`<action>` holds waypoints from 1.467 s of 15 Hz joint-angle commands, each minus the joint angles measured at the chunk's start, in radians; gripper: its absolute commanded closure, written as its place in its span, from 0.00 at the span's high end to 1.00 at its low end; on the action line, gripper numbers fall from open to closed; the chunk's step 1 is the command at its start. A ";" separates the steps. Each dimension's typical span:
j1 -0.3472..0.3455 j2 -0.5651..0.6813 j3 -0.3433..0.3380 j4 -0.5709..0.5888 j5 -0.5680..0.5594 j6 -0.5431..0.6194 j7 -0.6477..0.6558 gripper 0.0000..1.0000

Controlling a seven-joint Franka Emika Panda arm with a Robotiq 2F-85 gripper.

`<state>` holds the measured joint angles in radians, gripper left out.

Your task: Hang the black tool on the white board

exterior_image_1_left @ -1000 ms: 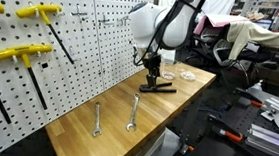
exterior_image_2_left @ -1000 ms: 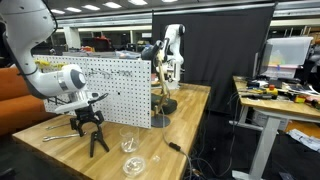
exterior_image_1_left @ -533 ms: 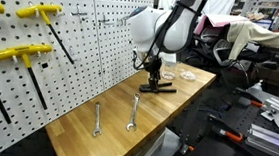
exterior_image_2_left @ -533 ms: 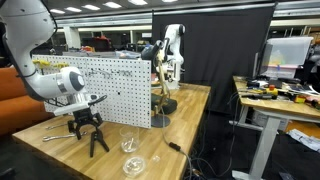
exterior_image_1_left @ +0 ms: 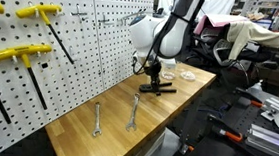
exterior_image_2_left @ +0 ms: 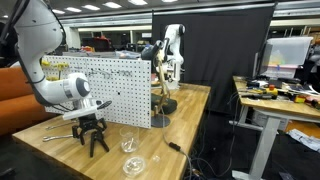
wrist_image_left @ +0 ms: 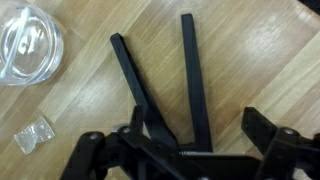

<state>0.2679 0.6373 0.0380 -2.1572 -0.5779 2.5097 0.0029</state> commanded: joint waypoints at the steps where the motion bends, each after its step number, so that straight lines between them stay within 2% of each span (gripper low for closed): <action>1: -0.031 0.030 0.023 0.031 0.048 -0.013 -0.083 1.00; 7: -0.036 0.025 0.020 0.019 0.102 -0.009 -0.143 1.00; 15: 0.024 -0.055 -0.051 -0.029 0.026 0.088 -0.006 1.00; 22: 0.023 -0.110 -0.047 -0.145 0.020 0.085 0.039 1.00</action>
<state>0.2857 0.5595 0.0010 -2.2470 -0.5426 2.5678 0.0230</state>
